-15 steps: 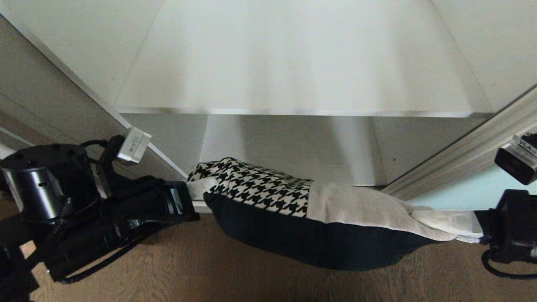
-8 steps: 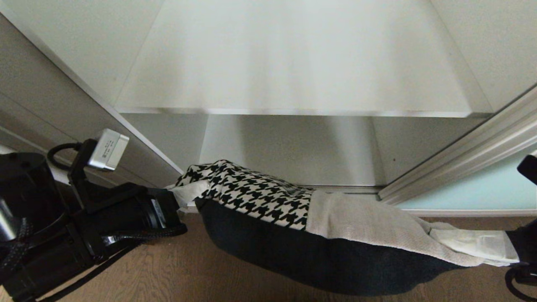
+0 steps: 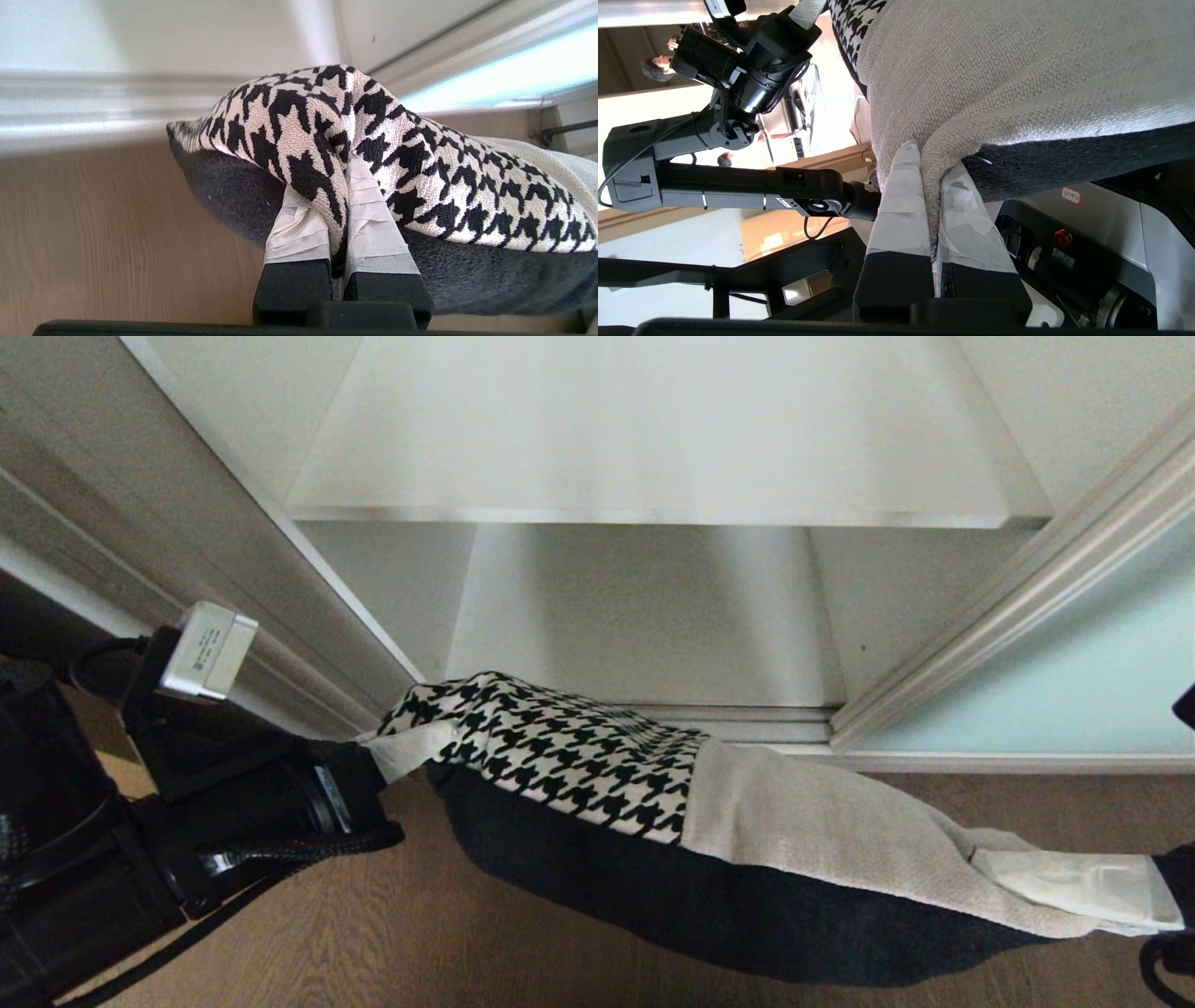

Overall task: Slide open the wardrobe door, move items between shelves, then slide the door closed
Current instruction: Place the pillow on the higher shelf

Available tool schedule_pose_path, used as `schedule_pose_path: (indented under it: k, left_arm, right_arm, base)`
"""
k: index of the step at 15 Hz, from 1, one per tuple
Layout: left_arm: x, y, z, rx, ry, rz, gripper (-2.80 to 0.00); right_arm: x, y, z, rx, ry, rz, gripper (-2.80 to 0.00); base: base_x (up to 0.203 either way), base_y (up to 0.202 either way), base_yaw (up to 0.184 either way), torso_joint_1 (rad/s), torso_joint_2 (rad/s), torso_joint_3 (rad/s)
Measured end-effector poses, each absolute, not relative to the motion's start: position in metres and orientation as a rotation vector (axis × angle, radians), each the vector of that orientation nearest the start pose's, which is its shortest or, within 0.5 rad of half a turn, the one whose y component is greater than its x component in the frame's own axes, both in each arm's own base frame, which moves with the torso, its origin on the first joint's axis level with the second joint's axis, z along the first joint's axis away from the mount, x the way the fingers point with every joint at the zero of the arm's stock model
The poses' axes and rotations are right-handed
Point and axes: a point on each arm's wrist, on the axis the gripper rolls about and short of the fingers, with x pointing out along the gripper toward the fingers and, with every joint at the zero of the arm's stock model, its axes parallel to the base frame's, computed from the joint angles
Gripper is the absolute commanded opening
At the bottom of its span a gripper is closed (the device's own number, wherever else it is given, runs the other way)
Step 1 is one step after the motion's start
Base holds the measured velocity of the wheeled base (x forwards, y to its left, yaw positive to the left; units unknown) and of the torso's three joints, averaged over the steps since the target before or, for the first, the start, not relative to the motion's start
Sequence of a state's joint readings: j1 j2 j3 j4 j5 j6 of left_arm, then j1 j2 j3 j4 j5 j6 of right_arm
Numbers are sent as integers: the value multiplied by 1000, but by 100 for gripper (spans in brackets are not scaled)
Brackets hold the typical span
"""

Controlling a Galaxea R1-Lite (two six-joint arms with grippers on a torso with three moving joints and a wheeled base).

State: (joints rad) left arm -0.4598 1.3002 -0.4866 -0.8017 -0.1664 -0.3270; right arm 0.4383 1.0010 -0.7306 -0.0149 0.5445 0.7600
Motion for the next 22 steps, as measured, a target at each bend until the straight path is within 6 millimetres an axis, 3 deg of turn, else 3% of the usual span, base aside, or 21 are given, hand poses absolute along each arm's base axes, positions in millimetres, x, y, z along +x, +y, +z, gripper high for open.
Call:
schedule_pose_path:
  k: [8,14,22]
  left_arm:
    - [180,-93,211,-317,130,-608,-280]
    - [205,-102,195,-293,188,-501,-280]
    - [194,-97,202,-265,191,-516,-280]
  right_arm:
    - [107,63,252,707,631,827,-280]
    - [113,66,250,707,651,820,-280]
    - [114,67,250,705,657,826,-280]
  base:
    - [-185,0,0,1,3,2]
    - [0,0,0,0,0,0]
    - [0,0,0,3,2,138]
